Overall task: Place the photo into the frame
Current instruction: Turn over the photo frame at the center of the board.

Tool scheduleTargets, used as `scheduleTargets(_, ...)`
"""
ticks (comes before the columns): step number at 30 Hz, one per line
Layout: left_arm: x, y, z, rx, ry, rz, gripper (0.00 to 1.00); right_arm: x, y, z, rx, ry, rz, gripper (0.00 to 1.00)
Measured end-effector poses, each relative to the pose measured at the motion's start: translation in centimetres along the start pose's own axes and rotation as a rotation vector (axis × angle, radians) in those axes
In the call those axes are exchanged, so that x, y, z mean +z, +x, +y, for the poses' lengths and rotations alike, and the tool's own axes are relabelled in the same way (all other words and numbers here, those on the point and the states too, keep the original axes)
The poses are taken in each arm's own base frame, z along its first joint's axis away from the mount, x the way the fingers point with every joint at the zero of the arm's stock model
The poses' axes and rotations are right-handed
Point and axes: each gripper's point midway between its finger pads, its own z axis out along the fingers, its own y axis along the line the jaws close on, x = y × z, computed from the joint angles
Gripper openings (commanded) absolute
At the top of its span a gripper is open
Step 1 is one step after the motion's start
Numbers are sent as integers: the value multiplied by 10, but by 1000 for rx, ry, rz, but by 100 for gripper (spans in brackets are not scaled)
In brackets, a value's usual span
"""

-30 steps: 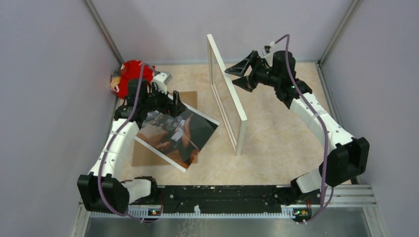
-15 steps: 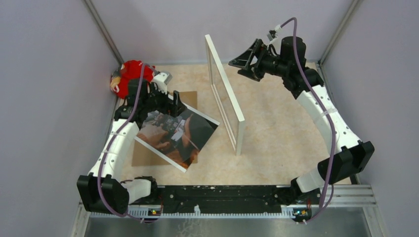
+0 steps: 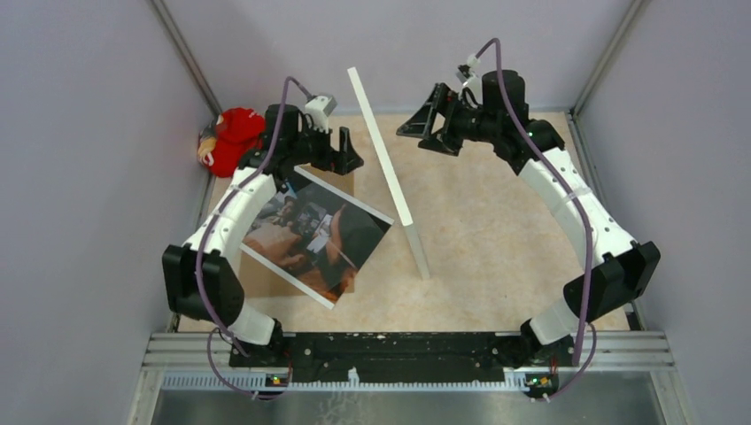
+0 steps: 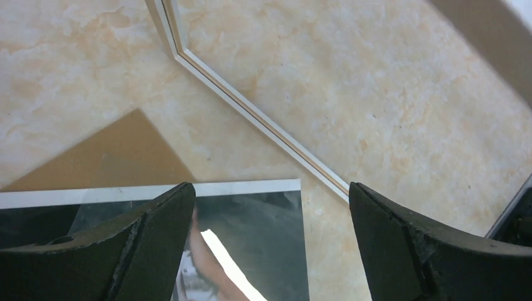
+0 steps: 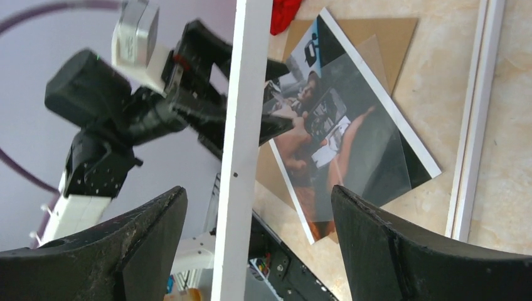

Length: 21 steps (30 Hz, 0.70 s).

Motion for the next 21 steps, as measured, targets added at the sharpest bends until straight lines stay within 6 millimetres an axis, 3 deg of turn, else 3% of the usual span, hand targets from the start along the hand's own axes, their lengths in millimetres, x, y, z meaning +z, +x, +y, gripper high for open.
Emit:
scheduleTargets(3,21,-7,2,-6,-9,13,99,4,11,7,-27,-14,26,87)
scheduleTargets(9,46,-41,-27,53,38,-22,99,2,22,16,-81,-15,58,89)
scheduleTargets(14,49,-45,-32,72,41,-41,99,3,26,13,-120,-7,79,90)
scheduleTargets(21,63,-41,-30,82,35,-32,99,13,26,-9,-176,87,118,85)
